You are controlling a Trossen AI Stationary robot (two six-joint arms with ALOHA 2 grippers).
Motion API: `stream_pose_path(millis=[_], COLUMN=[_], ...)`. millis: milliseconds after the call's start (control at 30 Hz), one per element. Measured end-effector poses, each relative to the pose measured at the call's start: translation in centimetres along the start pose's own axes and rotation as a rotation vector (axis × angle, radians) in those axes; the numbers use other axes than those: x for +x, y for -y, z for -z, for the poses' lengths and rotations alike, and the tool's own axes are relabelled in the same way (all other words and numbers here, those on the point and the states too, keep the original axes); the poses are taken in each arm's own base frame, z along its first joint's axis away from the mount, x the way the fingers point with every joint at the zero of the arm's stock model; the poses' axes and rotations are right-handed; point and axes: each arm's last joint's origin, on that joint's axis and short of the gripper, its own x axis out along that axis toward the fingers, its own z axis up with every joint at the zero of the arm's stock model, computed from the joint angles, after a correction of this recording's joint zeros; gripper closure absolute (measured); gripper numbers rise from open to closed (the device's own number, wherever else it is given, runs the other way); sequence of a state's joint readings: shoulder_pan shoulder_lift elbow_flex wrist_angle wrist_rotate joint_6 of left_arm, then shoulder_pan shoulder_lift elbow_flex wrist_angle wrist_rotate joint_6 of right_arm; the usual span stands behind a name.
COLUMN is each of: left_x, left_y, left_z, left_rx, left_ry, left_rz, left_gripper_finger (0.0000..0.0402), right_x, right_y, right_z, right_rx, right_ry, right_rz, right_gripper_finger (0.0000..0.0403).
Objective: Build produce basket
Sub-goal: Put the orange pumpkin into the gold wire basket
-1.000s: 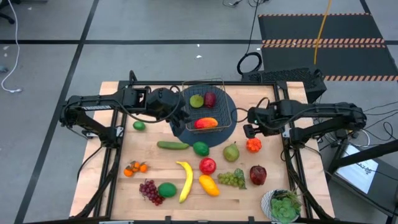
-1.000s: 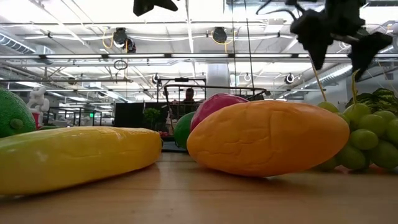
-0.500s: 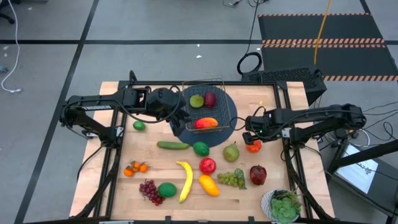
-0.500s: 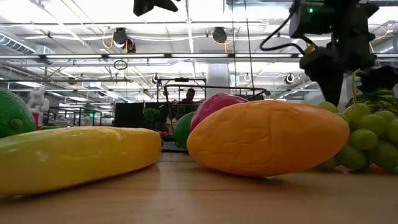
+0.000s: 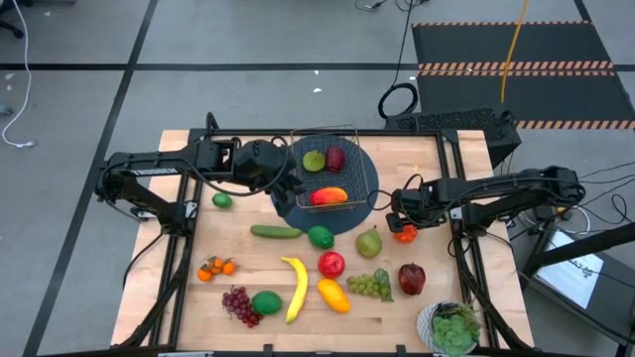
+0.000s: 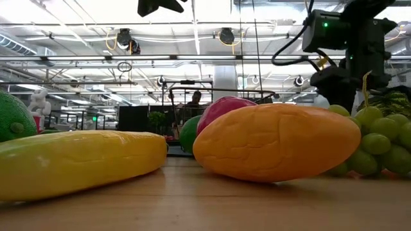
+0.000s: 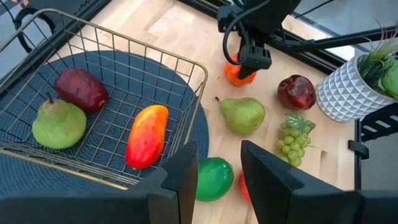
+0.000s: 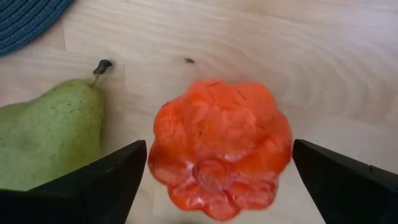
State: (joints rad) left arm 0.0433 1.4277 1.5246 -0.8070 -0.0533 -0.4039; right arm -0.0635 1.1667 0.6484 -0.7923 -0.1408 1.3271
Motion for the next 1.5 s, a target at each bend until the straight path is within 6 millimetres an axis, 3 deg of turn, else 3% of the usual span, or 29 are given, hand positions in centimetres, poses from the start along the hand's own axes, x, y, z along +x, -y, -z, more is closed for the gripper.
stream_pose_path(millis=[167,367,567,1100,1367,1500], left_x=[0.0,0.0,0.0,0.0,-0.1,-0.1], left_y=[0.0,0.0,0.2,0.0,-0.2,-0.5], left_z=[-0.1,-0.1,0.1,0.5,0.7,0.5], left_rx=[-0.002,-0.021,-0.019,0.006,-0.02,-0.029], left_ry=[0.005,0.005,-0.004,-0.05,-0.071,-0.059], left_rz=[-0.001,-0.001,0.011,-0.007,-0.029,-0.035], left_gripper_finger=[0.0279,0.0279,0.0279,0.0279,0.0279,0.0279], right_x=[1.0,1.1,0.5,-4.5,-7.3,-8.2], right_y=[0.4,0.4,-0.9,-3.8,-5.6,-5.6], right_z=[0.0,0.0,-0.1,0.0,-0.8,-1.8], right_rx=[0.019,0.018,0.022,0.083,0.044,-0.015], right_ry=[-0.012,-0.01,-0.025,-0.017,0.191,0.315], right_rz=[-0.022,-0.034,-0.206,-0.803,-1.128,-1.197], right_gripper_finger=[0.0014,0.0052,0.0065,0.0058,0.0058,0.0058])
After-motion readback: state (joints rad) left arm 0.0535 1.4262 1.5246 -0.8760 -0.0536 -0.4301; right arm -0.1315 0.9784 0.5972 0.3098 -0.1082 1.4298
